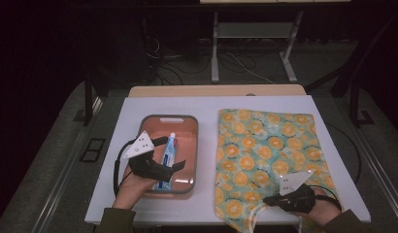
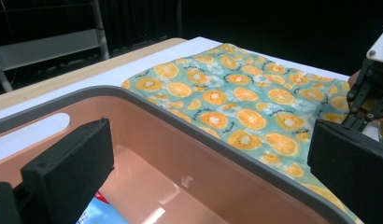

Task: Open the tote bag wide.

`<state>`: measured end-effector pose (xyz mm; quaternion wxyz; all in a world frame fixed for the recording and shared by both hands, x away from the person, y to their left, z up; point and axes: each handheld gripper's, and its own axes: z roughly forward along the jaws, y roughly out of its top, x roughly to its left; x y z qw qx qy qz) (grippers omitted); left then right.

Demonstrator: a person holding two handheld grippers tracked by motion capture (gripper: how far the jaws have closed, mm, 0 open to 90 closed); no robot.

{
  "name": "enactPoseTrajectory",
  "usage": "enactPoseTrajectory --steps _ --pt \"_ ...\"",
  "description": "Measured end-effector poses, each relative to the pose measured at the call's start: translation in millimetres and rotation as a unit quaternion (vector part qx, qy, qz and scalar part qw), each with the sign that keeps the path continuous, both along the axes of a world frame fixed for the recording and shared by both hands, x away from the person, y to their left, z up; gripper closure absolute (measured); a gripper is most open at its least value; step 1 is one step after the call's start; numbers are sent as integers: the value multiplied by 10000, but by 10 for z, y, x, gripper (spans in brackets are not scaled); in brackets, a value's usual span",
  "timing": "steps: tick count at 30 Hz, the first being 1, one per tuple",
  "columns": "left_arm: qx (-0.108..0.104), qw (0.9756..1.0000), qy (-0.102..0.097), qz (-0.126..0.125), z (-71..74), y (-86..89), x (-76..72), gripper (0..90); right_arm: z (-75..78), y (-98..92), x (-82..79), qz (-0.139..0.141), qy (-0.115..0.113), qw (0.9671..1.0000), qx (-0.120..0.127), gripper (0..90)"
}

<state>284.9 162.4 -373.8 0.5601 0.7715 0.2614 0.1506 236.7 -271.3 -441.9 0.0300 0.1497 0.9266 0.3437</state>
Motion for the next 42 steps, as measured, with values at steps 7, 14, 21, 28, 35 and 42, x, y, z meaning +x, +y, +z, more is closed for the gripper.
enactPoseTrajectory --steps 7,14,21,28,35,42 --pt "-9 10000 1 6 1 5 4 0 59 163 212 -350 -85 9993 132 900" --pt "-16 10000 -1 6 2 4 5 0 94 226 489 -904 -93 9957 200 900" --pt "-12 10000 1 4 1 6 4 0 139 289 800 -1504 -271 9879 258 900" --pt "-9 10000 2 7 0 7 6 0 130 415 1148 -1945 -256 9800 339 900" --pt "-11 10000 -2 2 0 11 5 0 166 351 1161 -2004 -179 9778 592 609" --pt "3 10000 0 5 0 10 4 0 330 38 893 -1867 -238 9807 534 454"
